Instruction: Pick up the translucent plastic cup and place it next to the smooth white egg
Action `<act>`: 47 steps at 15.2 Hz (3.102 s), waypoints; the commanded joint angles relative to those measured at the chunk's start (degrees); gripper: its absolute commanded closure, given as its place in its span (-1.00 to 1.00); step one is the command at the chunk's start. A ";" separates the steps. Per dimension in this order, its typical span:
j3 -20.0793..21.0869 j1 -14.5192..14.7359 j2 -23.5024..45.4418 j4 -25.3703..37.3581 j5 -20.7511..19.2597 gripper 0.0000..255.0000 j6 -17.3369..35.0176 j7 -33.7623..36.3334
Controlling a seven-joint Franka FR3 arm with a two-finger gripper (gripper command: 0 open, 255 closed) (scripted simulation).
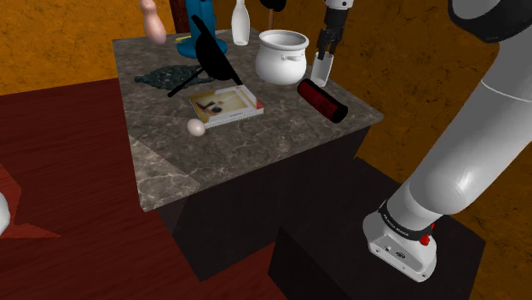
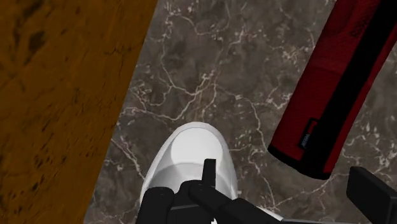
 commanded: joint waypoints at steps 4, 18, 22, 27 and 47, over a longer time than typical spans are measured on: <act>-0.51 -2.34 8.86 8.84 4.20 -1.00 -0.86 -3.79; -0.32 -2.09 9.03 3.99 4.38 -1.00 4.14 -3.97; -0.32 -2.08 9.03 3.99 4.38 1.00 4.14 -3.96; -0.33 -2.09 9.01 3.96 4.38 1.00 4.16 -3.97; -0.71 -2.93 9.29 19.05 4.26 1.00 -10.63 -3.40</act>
